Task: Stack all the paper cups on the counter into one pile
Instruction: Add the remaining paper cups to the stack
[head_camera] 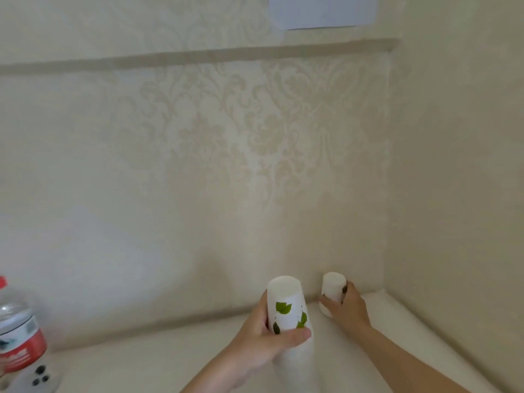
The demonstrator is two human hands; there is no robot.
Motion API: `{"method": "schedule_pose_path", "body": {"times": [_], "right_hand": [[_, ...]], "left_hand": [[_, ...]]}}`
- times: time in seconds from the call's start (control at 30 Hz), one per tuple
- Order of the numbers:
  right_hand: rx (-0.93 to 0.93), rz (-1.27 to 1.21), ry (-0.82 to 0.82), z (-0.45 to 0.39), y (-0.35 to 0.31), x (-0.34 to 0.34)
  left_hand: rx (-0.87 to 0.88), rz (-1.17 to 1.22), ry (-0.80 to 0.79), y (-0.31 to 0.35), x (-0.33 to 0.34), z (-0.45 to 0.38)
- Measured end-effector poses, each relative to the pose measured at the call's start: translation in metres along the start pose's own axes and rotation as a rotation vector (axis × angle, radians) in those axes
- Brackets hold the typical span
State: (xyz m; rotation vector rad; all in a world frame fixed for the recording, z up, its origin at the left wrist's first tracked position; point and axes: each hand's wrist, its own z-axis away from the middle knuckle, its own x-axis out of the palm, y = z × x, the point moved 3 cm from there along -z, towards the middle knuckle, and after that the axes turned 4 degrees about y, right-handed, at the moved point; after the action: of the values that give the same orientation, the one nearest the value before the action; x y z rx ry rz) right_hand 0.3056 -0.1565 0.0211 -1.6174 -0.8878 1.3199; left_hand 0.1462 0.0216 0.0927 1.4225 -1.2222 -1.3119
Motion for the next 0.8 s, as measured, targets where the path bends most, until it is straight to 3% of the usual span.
{"method": "schedule_pose_path", "body": {"times": [0.13, 0.23, 0.4, 0.63, 0.8], "right_hand": [[-0.068, -0.123, 0.032, 0.013, -0.042, -0.046], [-0.191, -0.281, -0.085, 0.037, -0.095, -0.089], [-0.404, -0.176, -0.286, 0.118, -0.151, -0.130], [-0.405, -0.079, -0.374, 0.182, -0.133, -0.123], [-0.363, -0.023, -0.382, 0.187, -0.098, -0.111]], "left_hand": [[-0.018, 0.005, -0.027, 0.000, 0.006, 0.002], [-0.026, 0.039, -0.016, 0.002, 0.011, 0.004], [-0.025, 0.022, -0.104, 0.012, 0.038, 0.034], [-0.045, 0.025, -0.230, 0.005, 0.046, 0.065], [-0.127, 0.148, -0.125, -0.017, 0.000, 0.071]]}}
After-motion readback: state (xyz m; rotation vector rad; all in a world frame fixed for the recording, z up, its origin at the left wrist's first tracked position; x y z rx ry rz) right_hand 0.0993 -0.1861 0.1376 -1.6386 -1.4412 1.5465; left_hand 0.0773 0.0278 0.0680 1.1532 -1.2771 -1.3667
